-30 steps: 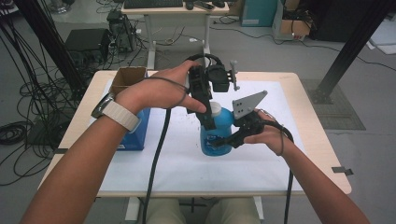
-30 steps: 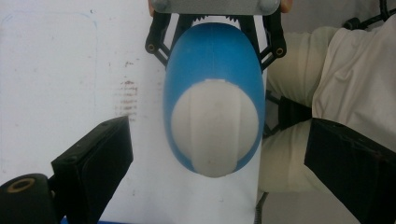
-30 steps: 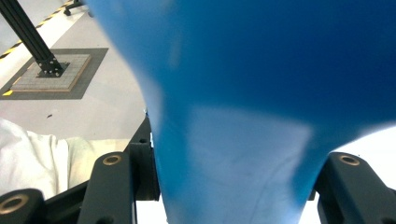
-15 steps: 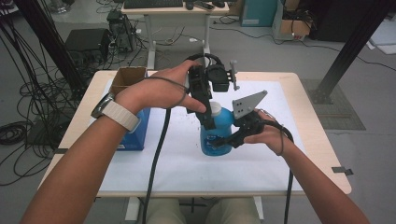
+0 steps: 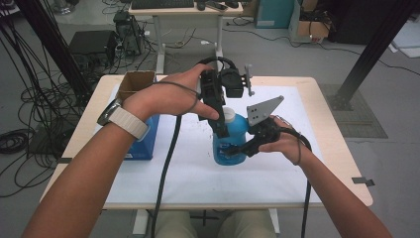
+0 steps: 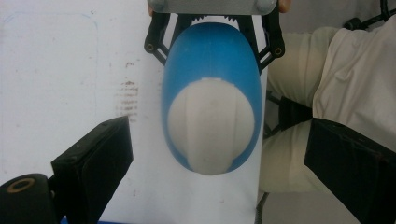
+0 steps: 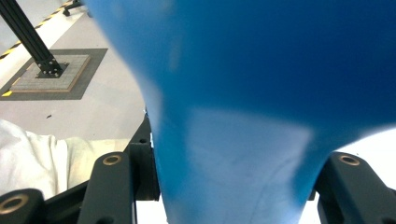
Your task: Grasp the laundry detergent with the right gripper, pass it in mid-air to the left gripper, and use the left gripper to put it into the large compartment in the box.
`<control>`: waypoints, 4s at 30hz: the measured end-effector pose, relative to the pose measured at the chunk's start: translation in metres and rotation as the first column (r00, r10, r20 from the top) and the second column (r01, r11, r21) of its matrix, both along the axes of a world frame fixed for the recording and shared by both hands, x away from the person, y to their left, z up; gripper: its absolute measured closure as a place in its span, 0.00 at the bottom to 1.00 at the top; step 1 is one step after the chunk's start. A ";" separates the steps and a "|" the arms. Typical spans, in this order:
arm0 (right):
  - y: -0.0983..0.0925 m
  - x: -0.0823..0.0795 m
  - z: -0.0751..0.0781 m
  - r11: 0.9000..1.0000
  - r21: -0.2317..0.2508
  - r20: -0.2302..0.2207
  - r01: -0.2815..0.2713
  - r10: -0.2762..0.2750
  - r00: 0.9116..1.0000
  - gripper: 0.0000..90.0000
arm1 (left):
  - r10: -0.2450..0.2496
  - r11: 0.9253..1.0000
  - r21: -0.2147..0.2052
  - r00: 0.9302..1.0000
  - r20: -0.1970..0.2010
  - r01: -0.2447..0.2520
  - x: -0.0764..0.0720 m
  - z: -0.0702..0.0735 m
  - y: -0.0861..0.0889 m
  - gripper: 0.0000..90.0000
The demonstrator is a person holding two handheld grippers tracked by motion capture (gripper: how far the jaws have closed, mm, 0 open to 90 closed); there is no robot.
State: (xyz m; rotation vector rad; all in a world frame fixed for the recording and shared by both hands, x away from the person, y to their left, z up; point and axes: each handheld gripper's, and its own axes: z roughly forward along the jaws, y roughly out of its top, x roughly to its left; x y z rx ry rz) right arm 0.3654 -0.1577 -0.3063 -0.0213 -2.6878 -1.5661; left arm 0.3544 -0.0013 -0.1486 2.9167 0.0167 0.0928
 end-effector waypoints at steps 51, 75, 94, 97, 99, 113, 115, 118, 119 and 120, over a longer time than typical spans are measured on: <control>0.002 -0.004 0.002 1.000 -0.005 -0.004 -0.006 0.006 1.000 0.48 | -0.031 0.999 0.031 0.999 -0.007 0.032 0.005 -0.011 -0.008 0.09; 0.001 -0.006 0.003 1.000 -0.011 -0.005 -0.013 0.013 1.000 0.48 | -0.036 0.999 0.030 0.999 -0.035 0.038 0.007 -0.026 -0.014 0.18; 0.002 -0.006 0.002 1.000 -0.026 0.012 0.000 0.000 1.000 0.48 | -0.066 0.997 0.041 0.996 -0.057 0.069 0.006 -0.030 -0.016 0.39; 0.002 -0.006 0.002 1.000 -0.028 0.011 -0.001 0.001 1.000 0.48 | -0.058 0.998 0.035 0.996 -0.068 0.061 0.006 -0.031 -0.016 0.40; 0.002 -0.006 0.002 1.000 -0.030 0.013 -0.001 0.001 1.000 0.48 | -0.056 0.998 0.037 0.996 -0.066 0.059 0.005 -0.032 -0.016 0.41; 0.003 -0.006 0.002 0.999 -0.035 0.017 0.003 -0.003 1.000 0.48 | -0.054 0.997 0.047 0.997 -0.047 0.056 0.004 -0.031 -0.015 0.41; 0.003 -0.006 0.002 1.000 -0.031 0.019 -0.004 0.005 1.000 0.48 | -0.058 0.997 0.047 0.997 -0.041 0.060 0.004 -0.031 -0.015 0.41; 0.003 -0.006 0.002 1.000 -0.031 0.019 -0.004 0.005 1.000 0.48 | -0.053 0.998 0.042 0.998 -0.045 0.055 0.004 -0.031 -0.015 0.41; 0.003 -0.006 0.002 0.999 -0.033 0.018 -0.002 0.003 1.000 0.48 | -0.052 0.998 0.041 0.998 -0.044 0.054 0.004 -0.031 -0.015 0.41; 0.003 -0.006 0.002 0.999 -0.034 0.019 0.001 -0.001 1.000 0.48 | -0.053 0.998 0.044 0.997 -0.047 0.055 0.004 -0.031 -0.015 0.42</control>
